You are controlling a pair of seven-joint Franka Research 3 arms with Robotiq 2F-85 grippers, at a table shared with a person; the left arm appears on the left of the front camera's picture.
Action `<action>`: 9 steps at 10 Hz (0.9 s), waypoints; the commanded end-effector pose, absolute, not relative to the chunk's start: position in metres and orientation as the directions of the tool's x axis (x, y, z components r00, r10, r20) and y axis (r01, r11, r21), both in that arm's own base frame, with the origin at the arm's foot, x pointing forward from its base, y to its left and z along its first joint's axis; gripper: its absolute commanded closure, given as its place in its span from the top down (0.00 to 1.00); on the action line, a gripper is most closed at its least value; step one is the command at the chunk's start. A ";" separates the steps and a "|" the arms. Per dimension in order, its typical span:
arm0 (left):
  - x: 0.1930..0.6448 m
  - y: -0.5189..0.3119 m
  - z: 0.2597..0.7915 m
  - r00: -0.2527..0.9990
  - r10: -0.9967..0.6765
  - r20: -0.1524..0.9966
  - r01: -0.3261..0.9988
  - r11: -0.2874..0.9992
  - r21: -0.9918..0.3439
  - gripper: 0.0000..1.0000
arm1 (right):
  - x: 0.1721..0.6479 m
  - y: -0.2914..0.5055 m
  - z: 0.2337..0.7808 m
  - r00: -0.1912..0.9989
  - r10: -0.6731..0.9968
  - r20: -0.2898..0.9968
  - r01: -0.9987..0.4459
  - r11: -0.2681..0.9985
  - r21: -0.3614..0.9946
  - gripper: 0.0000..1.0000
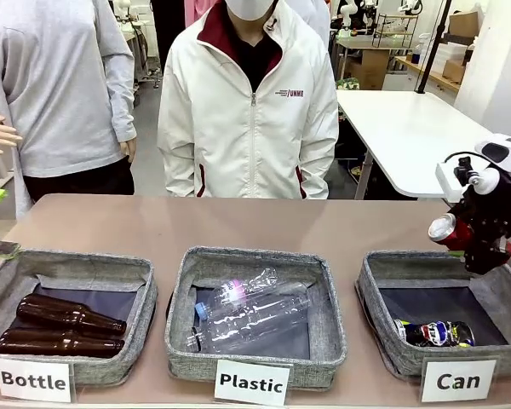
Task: Sort the can waste into the basket.
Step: Pick up the can waste from the table and place it in the right Fabric basket.
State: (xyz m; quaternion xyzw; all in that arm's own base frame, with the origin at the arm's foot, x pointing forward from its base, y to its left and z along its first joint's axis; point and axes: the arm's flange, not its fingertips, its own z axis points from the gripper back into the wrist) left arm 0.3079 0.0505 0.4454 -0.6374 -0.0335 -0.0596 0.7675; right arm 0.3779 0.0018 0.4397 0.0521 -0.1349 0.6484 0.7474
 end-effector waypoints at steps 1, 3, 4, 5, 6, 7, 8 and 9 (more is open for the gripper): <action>0.306 0.049 0.451 0.992 -0.039 0.118 0.122 0.159 -0.980 1.00 | 0.388 -0.001 0.444 0.098 0.955 0.281 -0.989 0.125 -0.077 0.60; 0.306 0.049 0.451 0.992 -0.039 0.118 0.122 0.159 -0.980 1.00 | 0.387 -0.003 0.444 0.097 0.959 0.267 -0.990 0.121 -0.074 1.00; 0.306 0.049 0.451 0.992 -0.039 0.118 0.122 0.159 -0.980 1.00 | 0.389 -0.002 0.444 0.105 0.960 0.259 -0.989 0.127 -0.072 1.00; 0.306 0.049 0.451 0.992 -0.039 0.118 0.122 0.159 -0.980 1.00 | 0.391 -0.001 0.443 0.114 0.962 0.249 -0.989 0.132 -0.060 1.00; 0.306 0.049 0.451 0.992 -0.039 0.118 0.122 0.159 -0.980 1.00 | 0.391 -0.002 0.443 0.121 0.962 0.245 -0.990 0.136 -0.048 0.93; 0.306 0.049 0.451 0.992 -0.039 0.118 0.122 0.159 -0.980 1.00 | 0.391 -0.003 0.443 0.128 0.963 0.238 -0.990 0.140 -0.034 1.00; 0.306 0.049 0.451 0.992 -0.039 0.118 0.122 0.159 -0.980 1.00 | 0.393 -0.001 0.442 0.142 0.961 0.238 -0.988 0.152 -0.027 1.00; 0.306 0.049 0.451 0.992 -0.039 0.118 0.122 0.159 -0.980 1.00 | 0.394 -0.002 0.442 0.166 0.954 0.249 -0.985 0.174 -0.008 1.00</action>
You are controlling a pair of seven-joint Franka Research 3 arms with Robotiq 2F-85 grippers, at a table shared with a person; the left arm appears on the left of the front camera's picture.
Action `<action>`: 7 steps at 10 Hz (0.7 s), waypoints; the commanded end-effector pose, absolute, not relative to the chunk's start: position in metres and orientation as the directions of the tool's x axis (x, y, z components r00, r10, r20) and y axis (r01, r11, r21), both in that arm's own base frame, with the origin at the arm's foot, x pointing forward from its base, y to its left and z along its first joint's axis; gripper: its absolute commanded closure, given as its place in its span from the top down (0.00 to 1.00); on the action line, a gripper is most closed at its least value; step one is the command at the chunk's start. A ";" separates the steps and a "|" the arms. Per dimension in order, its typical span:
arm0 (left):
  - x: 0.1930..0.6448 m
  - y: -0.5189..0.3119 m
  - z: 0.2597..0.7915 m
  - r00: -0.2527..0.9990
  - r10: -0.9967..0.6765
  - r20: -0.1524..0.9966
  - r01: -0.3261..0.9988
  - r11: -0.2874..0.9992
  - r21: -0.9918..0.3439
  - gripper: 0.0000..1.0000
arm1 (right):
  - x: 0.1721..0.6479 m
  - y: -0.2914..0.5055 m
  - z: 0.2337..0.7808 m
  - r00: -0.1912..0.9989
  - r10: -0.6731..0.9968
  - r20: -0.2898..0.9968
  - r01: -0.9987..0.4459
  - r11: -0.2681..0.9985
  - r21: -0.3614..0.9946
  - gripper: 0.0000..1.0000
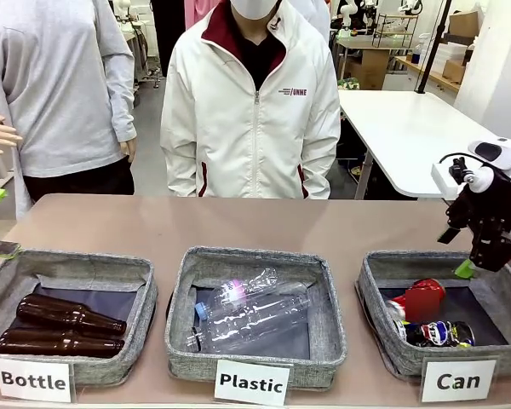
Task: Sort the can waste into the basket.
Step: Pick up the can waste from the table and place it in the right Fabric basket.
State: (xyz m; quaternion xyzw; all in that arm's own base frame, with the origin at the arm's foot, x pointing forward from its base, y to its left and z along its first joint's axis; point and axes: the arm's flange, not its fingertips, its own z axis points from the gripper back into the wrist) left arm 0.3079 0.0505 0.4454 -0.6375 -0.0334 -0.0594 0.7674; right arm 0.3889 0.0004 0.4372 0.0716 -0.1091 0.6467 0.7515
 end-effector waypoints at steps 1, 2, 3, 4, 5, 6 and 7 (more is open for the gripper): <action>0.306 0.049 0.451 0.992 -0.039 0.118 0.122 0.159 -0.980 1.00 | 0.396 -0.003 0.445 0.220 0.937 0.272 -0.975 0.214 0.053 1.00; 0.306 0.049 0.451 0.992 -0.039 0.118 0.122 0.159 -0.980 1.00 | 0.402 -0.006 0.450 0.379 0.874 0.304 -0.921 0.325 0.214 1.00; 0.306 0.049 0.451 0.992 -0.039 0.118 0.122 0.159 -0.980 1.00 | 0.413 -0.009 0.459 0.626 0.705 0.335 -0.771 0.494 0.403 1.00; 0.306 0.049 0.451 0.992 -0.039 0.118 0.122 0.159 -0.980 1.00 | 0.427 -0.009 0.470 0.930 0.286 0.233 -0.368 0.676 0.638 1.00; 0.306 0.049 0.451 0.992 -0.039 0.118 0.122 0.159 -0.980 1.00 | 0.435 -0.019 0.476 0.987 -0.069 0.147 -0.070 0.635 0.769 1.00; 0.306 0.049 0.451 0.992 -0.039 0.118 0.122 0.159 -0.980 1.00 | 0.439 -0.038 0.478 0.913 -0.371 0.171 0.037 0.492 0.870 1.00; 0.306 0.049 0.451 0.992 -0.039 0.118 0.122 0.159 -0.980 1.00 | 0.436 -0.050 0.477 0.846 -0.510 0.157 0.061 0.384 0.921 1.00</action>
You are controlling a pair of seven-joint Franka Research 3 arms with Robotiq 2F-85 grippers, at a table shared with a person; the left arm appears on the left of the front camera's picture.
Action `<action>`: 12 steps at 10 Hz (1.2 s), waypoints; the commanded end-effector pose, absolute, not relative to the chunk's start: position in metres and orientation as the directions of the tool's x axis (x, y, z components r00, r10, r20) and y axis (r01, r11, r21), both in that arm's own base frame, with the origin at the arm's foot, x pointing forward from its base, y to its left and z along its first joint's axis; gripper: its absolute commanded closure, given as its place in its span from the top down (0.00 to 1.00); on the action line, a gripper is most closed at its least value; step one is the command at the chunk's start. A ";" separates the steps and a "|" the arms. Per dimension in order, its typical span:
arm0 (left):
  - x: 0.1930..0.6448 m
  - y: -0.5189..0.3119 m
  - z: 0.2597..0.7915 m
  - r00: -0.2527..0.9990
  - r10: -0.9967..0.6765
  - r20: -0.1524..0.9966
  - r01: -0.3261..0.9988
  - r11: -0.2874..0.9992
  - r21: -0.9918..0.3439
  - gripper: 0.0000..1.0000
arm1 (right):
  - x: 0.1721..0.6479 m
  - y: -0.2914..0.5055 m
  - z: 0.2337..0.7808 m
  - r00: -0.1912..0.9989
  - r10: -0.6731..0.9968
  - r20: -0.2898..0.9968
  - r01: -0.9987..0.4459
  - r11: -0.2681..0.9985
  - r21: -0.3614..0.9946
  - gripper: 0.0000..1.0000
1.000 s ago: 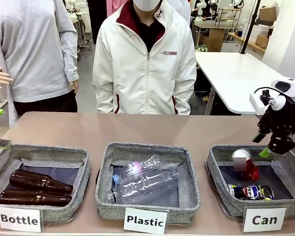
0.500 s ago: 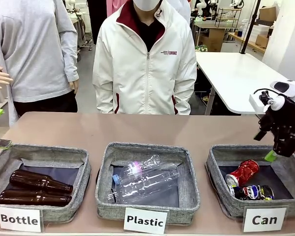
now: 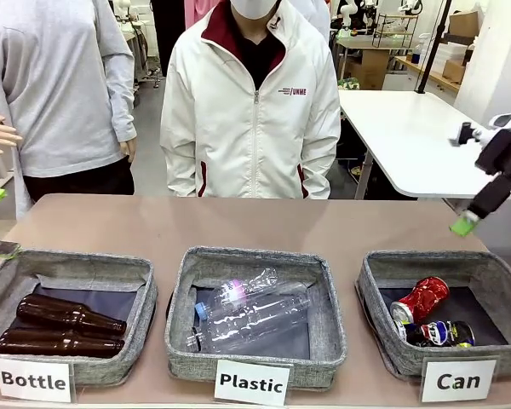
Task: Sort the can waste into the basket.
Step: Pick up the can waste from the table and place it in the right Fabric basket.
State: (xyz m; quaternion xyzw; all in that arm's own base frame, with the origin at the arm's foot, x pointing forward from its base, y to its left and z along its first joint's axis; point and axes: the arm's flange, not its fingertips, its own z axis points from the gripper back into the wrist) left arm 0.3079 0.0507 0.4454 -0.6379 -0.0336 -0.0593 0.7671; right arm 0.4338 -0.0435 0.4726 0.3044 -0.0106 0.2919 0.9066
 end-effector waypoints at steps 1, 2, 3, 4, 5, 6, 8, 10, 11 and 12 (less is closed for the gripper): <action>0.306 0.049 0.451 0.992 -0.039 0.118 0.122 0.159 -0.980 1.00 | 0.439 -0.049 0.474 0.824 -0.556 0.111 0.100 0.335 0.937 1.00; 0.306 0.049 0.451 0.992 -0.039 0.118 0.122 0.159 -0.980 1.00 | 0.448 -0.042 0.470 0.838 -0.544 0.039 0.161 0.314 0.936 1.00; 0.306 0.049 0.451 0.992 -0.039 0.118 0.122 0.159 -0.980 1.00 | 0.454 -0.042 0.467 0.858 -0.514 0.003 0.162 0.275 0.948 1.00; 0.306 0.049 0.451 0.992 -0.039 0.118 0.122 0.159 -0.980 1.00 | 0.455 -0.050 0.464 0.869 -0.494 -0.025 0.145 0.205 0.968 1.00; 0.306 0.049 0.451 0.992 -0.039 0.118 0.122 0.159 -0.980 1.00 | 0.455 -0.059 0.460 0.863 -0.502 -0.059 0.160 0.160 0.974 1.00; 0.306 0.049 0.451 0.992 -0.039 0.118 0.122 0.159 -0.980 1.00 | 0.453 -0.064 0.457 0.849 -0.526 -0.058 0.152 0.138 0.979 1.00; 0.306 0.049 0.451 0.992 -0.039 0.118 0.122 0.159 -0.980 1.00 | 0.459 -0.069 0.458 0.965 -0.256 -0.053 0.147 0.363 0.920 1.00; 0.306 0.049 0.451 0.992 -0.039 0.118 0.122 0.159 -0.980 1.00 | 0.459 -0.069 0.458 0.965 -0.256 -0.053 0.147 0.363 0.920 1.00; 0.306 0.049 0.451 0.992 -0.039 0.118 0.122 0.159 -0.980 1.00 | 0.459 -0.069 0.458 0.965 -0.256 -0.053 0.147 0.363 0.920 1.00; 0.306 0.049 0.451 0.992 -0.039 0.118 0.122 0.159 -0.980 1.00 | 0.459 -0.069 0.458 0.965 -0.256 -0.053 0.147 0.363 0.920 1.00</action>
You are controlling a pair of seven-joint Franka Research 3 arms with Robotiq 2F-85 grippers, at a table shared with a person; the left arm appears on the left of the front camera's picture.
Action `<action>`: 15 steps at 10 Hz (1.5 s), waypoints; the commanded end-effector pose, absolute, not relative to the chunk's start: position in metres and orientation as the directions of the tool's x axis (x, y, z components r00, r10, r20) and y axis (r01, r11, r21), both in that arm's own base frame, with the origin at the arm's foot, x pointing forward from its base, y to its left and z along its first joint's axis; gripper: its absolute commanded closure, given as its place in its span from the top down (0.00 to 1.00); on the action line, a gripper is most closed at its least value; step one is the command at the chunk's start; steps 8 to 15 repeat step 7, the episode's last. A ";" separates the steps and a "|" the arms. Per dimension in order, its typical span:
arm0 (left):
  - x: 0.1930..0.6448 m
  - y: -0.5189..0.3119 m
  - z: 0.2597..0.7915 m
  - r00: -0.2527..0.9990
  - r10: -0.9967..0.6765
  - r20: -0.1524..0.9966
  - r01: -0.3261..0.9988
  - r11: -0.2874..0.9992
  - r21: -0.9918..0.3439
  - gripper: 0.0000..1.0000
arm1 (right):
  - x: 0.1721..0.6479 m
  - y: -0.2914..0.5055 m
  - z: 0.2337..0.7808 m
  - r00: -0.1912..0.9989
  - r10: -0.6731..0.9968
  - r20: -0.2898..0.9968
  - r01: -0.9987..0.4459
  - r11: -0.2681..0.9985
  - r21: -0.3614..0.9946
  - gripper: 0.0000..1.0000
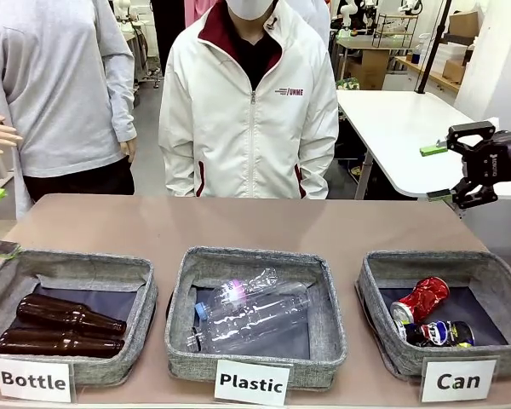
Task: Sort the can waste into the basket.
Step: Pick up the can waste from the table and place it in the right Fabric basket.
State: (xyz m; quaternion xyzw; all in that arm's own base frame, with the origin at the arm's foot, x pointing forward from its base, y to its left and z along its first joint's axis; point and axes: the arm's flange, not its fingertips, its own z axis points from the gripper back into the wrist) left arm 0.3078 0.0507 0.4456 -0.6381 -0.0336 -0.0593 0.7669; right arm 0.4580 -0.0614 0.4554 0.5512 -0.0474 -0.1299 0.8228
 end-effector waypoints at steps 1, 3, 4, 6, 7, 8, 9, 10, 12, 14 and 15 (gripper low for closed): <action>0.306 0.049 0.451 0.992 -0.039 0.118 0.122 0.159 -0.980 1.00 | 0.459 -0.069 0.458 0.965 -0.256 -0.053 0.147 0.363 0.920 1.00; 0.306 0.049 0.451 0.992 -0.039 0.118 0.122 0.159 -0.980 1.00 | 0.459 -0.069 0.458 0.965 -0.256 -0.053 0.147 0.363 0.920 1.00; 0.306 0.049 0.451 0.992 -0.039 0.118 0.122 0.159 -0.980 1.00 | 0.459 -0.069 0.458 0.965 -0.256 -0.053 0.147 0.363 0.920 1.00; 0.306 0.049 0.451 0.992 -0.039 0.118 0.122 0.159 -0.980 1.00 | 0.459 -0.069 0.458 0.965 -0.256 -0.053 0.147 0.363 0.920 1.00; 0.306 0.049 0.451 0.992 -0.039 0.118 0.122 0.159 -0.980 1.00 | 0.459 -0.069 0.458 0.965 -0.256 -0.053 0.147 0.363 0.920 1.00; 0.306 0.049 0.451 0.992 -0.039 0.118 0.122 0.159 -0.980 1.00 | 0.459 -0.069 0.458 0.965 -0.256 -0.053 0.147 0.363 0.920 1.00; 0.306 0.049 0.451 0.992 -0.039 0.118 0.122 0.159 -0.980 1.00 | 0.459 -0.069 0.458 0.965 -0.256 -0.053 0.147 0.363 0.920 1.00; 0.306 0.049 0.451 0.992 -0.039 0.118 0.122 0.159 -0.980 1.00 | 0.459 -0.069 0.458 0.965 -0.256 -0.053 0.147 0.363 0.920 1.00; 0.306 0.049 0.451 0.992 -0.039 0.118 0.122 0.159 -0.980 1.00 | 0.459 -0.069 0.458 0.965 -0.256 -0.053 0.147 0.363 0.920 1.00; 0.306 0.049 0.451 0.992 -0.039 0.118 0.122 0.159 -0.980 1.00 | 0.459 -0.069 0.458 0.965 -0.256 -0.053 0.147 0.363 0.920 1.00; 0.306 0.049 0.451 0.992 -0.039 0.118 0.122 0.159 -0.980 1.00 | 0.459 -0.069 0.458 0.965 -0.256 -0.053 0.147 0.363 0.920 1.00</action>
